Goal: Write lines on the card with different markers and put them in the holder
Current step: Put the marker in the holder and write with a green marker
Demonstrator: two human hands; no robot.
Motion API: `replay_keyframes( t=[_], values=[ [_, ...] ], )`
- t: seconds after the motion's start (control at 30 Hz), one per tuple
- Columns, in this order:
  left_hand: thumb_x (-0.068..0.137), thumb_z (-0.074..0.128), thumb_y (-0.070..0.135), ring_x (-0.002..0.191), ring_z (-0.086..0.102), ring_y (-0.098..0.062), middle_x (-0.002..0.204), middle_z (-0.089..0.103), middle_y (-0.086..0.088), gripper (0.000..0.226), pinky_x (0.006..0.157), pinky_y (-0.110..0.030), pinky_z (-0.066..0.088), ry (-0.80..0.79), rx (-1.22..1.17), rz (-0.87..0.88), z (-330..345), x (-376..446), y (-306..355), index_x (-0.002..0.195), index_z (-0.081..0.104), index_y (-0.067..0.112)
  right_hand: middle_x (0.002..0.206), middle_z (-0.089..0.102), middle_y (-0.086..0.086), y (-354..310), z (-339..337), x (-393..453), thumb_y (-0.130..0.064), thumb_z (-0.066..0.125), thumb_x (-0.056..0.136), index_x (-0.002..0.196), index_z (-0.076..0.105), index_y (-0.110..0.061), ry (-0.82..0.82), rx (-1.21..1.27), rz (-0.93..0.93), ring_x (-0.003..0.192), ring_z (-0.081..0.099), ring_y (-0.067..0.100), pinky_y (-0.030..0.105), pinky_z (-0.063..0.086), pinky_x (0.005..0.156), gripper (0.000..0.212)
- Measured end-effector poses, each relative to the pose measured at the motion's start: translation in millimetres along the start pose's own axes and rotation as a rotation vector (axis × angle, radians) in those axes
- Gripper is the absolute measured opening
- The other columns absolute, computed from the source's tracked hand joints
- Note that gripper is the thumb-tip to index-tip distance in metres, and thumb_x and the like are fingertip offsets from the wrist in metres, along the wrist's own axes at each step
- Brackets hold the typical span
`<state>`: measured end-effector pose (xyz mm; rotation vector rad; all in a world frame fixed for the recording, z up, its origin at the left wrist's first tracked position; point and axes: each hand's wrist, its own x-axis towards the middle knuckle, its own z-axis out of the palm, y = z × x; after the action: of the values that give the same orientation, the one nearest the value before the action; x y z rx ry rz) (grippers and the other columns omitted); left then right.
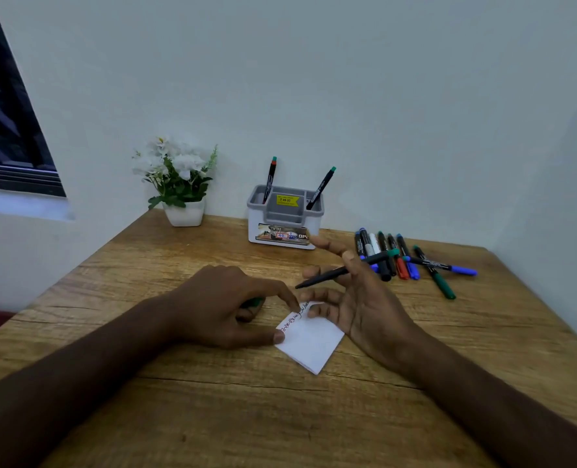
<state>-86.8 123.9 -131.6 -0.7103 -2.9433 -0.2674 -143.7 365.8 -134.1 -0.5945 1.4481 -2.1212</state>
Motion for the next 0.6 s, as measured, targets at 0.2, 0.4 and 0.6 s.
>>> replay_keyframes(
  t=[0.2, 0.4, 0.6],
  values=[
    [0.089, 0.051, 0.078, 0.063, 0.057, -0.013, 0.058, 0.054, 0.006, 0.051, 0.057, -0.036, 0.048, 0.017, 0.011, 0.031, 3, -1, -2, 0.135, 0.044, 0.058, 0.092, 0.077, 0.017, -13, -5, -7, -0.031, 0.059, 0.101, 0.085, 0.078, -0.008, 0.228, -0.13, -0.105, 0.076, 0.075, 0.024, 0.03, 0.065, 0.072, 0.034],
    [0.095, 0.05, 0.065, 0.063, 0.055, -0.011, 0.062, 0.055, 0.004, 0.043, 0.061, -0.034, 0.048, -0.002, -0.048, 0.041, 4, 0, -9, 0.137, 0.043, 0.058, 0.081, 0.08, 0.012, 2, 11, -21, 0.005, 0.072, 0.087, 0.086, 0.077, -0.003, 0.164, -0.627, -0.061, 0.071, 0.076, 0.02, 0.034, 0.063, 0.074, 0.01],
    [0.092, 0.053, 0.063, 0.063, 0.056, -0.011, 0.062, 0.056, 0.002, 0.048, 0.059, -0.033, 0.049, -0.004, -0.05, 0.057, 4, 1, -12, 0.139, 0.043, 0.055, 0.082, 0.08, -0.001, 8, 22, -23, -0.017, 0.079, 0.084, 0.08, 0.08, -0.024, 0.14, -0.887, -0.103, 0.075, 0.074, 0.022, 0.047, 0.061, 0.07, 0.008]
  ],
)
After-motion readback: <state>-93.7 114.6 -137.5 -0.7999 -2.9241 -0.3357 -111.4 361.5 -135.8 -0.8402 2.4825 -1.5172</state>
